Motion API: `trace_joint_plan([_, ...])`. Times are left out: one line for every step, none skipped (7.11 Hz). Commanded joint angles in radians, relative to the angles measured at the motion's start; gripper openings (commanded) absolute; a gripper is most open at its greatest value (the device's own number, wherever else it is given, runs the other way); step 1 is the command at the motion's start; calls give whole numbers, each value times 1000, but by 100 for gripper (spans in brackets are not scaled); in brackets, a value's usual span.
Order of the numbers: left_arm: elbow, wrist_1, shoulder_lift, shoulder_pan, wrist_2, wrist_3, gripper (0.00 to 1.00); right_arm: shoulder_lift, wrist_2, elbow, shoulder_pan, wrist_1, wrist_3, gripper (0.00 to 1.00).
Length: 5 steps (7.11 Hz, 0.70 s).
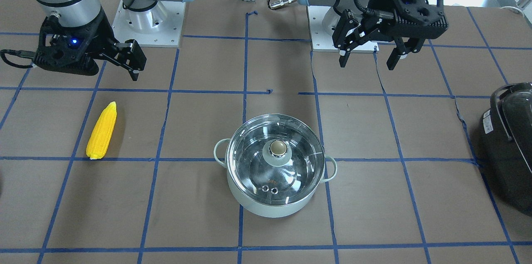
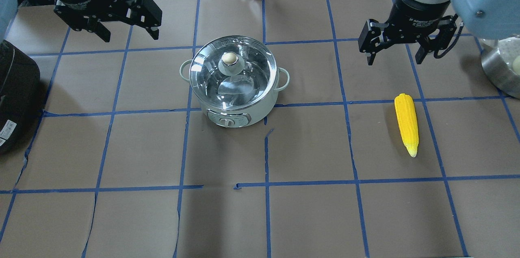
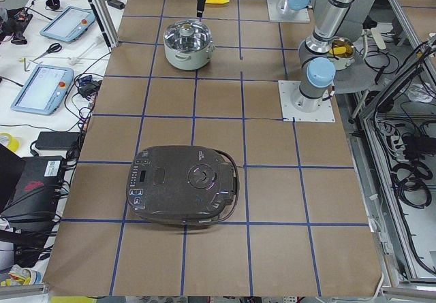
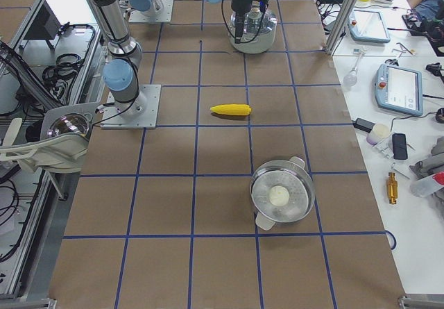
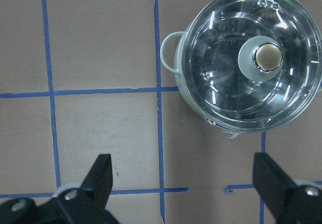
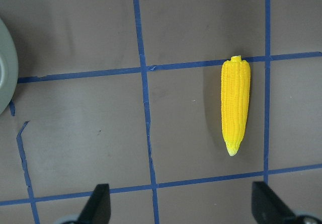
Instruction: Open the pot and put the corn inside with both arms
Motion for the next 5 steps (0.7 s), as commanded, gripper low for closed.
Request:
trace_joint_plan([0,2,0,0,1,0,100,-1,-12,3,-2,26,3,100])
trace_joint_plan([-2,2,-2,0,1,0,100,-1,-13,5,-4,34,1,100])
trace_joint_plan([-2,6,0,12,1,3,100,-1,-10,5,-4,33,1,100])
trace_joint_plan([-3,6,-6,6,2,3,100,-1,1,3,-1,17,3,100])
trace_joint_plan([-14,5,0,5,-1,5,100,-1,3,2,-2,10,3,100])
